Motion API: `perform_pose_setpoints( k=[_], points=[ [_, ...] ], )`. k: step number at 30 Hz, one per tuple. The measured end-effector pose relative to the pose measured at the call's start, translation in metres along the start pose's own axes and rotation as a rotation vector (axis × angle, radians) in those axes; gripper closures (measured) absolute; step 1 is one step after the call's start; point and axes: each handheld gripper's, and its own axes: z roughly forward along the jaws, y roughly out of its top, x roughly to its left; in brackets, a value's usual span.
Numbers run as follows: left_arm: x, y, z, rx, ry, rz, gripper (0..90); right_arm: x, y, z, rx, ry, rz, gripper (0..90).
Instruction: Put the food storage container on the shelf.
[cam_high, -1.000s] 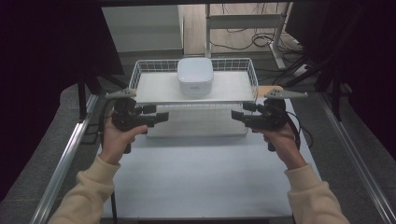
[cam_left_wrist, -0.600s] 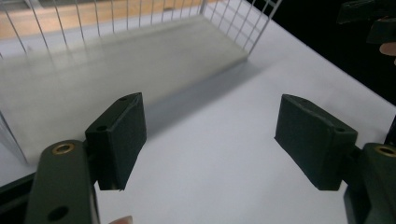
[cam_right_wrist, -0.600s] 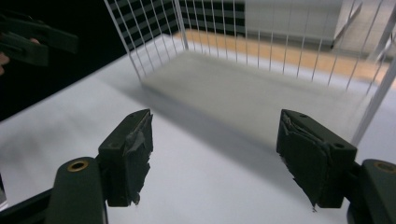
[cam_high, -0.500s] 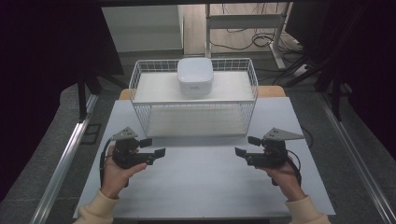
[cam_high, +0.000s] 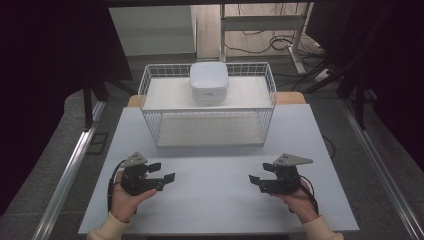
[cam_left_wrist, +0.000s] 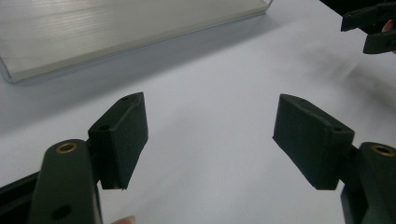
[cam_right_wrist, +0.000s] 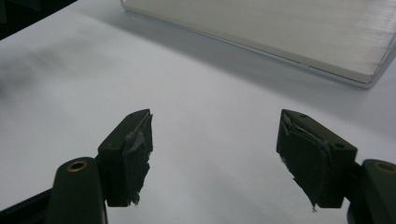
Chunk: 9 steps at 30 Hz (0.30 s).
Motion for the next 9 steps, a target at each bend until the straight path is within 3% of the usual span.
perform_pose_setpoints(
  k=[5, 9],
  points=[
    [0.0014, -0.0002, -0.0007, -0.001, 0.005, -0.005, 25.9, -0.002, 0.0007, -0.0031, -0.017, 0.0, 0.01, 26.9],
    [0.0, -0.0009, 0.0002, -0.004, 0.014, 0.001, 25.7, -0.0043, 0.0018, -0.0057, -0.061, 0.015, 0.029, 23.0]
  ],
)
